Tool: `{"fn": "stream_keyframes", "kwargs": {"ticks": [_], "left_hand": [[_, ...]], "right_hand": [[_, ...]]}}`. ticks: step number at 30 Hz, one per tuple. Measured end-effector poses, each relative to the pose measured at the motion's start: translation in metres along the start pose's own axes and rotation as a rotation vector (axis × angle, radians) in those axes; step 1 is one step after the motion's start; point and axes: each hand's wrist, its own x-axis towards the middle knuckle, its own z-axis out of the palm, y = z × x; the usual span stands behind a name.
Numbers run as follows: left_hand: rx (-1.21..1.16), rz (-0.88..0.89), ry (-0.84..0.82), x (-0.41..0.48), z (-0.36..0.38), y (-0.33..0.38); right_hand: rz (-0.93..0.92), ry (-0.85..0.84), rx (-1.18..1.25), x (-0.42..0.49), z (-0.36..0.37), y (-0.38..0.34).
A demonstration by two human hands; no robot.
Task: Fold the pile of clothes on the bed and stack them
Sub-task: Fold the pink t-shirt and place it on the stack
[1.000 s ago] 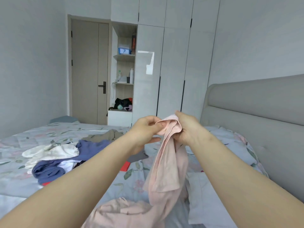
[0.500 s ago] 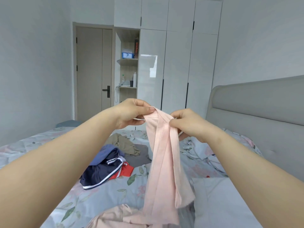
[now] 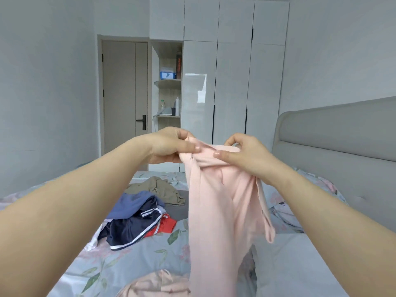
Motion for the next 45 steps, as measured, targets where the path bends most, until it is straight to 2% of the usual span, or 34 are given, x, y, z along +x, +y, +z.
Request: {"fn": "stream_keyframes", "kwargs": {"ticks": [3, 6, 7, 9, 11, 13, 15, 16, 18, 19, 20, 22, 23, 25, 27, 29, 32, 34, 38, 40, 43, 45], "left_hand": [[0.517, -0.030, 0.041, 0.003, -0.003, 0.000], [0.754, 0.046, 0.222, 0.010, -0.003, 0.005], [0.712, 0.057, 0.295, 0.013, -0.005, 0.005], [0.425, 0.047, 0.401, 0.017, -0.006, 0.004], [0.098, 0.009, 0.428, 0.016, -0.003, 0.002], [0.001, 0.026, 0.399, 0.014, -0.002, -0.004], [0.071, 0.095, 0.300, 0.008, -0.002, -0.007], [0.187, 0.106, 0.221, 0.006, -0.005, -0.007], [0.646, 0.036, 0.060, 0.002, -0.010, -0.007], [0.903, -0.013, 0.039, 0.001, -0.009, -0.008], [1.100, -0.027, 0.086, 0.005, -0.009, -0.009], [1.225, -0.002, 0.292, 0.008, -0.010, -0.005], [1.239, 0.033, 0.414, 0.009, -0.010, -0.001], [1.286, 0.187, 0.656, 0.008, -0.014, 0.011], [1.215, 0.396, 0.891, 0.001, -0.021, 0.023], [1.032, 0.498, 0.979, -0.004, -0.030, 0.030], [0.970, 0.385, 0.821, -0.005, -0.043, 0.030], [0.881, 0.327, 0.738, -0.009, -0.045, 0.026], [0.679, 0.311, 0.603, -0.016, -0.046, 0.017], [0.401, 0.291, 0.529, -0.016, -0.047, 0.016], [-0.097, 0.091, 0.284, -0.013, -0.052, 0.005], [-0.255, -0.009, 0.122, -0.003, -0.052, -0.015]], "right_hand": [[-0.034, -0.007, -0.239, 0.005, -0.002, 0.004], [-0.065, 0.141, -0.382, 0.012, -0.004, 0.012], [-0.059, 0.180, -0.445, 0.014, -0.007, 0.015], [-0.004, 0.200, -0.592, 0.014, -0.011, 0.022], [0.109, 0.171, -0.701, 0.012, -0.014, 0.028], [0.205, 0.193, -0.708, 0.009, -0.019, 0.029], [0.268, 0.269, -0.532, 0.011, -0.025, 0.029], [0.291, 0.323, -0.397, 0.014, -0.027, 0.027], [0.355, 0.429, -0.040, 0.021, -0.030, 0.022], [0.394, 0.463, 0.195, 0.024, -0.030, 0.018], [0.410, 0.484, 0.418, 0.027, -0.029, 0.016], [0.385, 0.544, 0.651, 0.028, -0.030, 0.007], [0.348, 0.593, 0.686, 0.029, -0.033, 0.003], [0.216, 0.716, 0.608, 0.030, -0.040, -0.005], [0.026, 0.790, 0.451, 0.027, -0.049, -0.016], [-0.109, 0.785, 0.391, 0.025, -0.058, -0.023], [-0.096, 0.676, 0.318, 0.025, -0.063, -0.020], [-0.049, 0.586, 0.387, 0.024, -0.061, -0.012], [0.047, 0.559, 0.304, 0.019, -0.062, -0.003], [0.076, 0.552, 0.339, 0.020, -0.063, -0.005], [0.155, 0.479, 0.531, 0.023, -0.057, -0.008], [0.234, 0.411, 0.617, 0.025, -0.045, 0.002]]}}
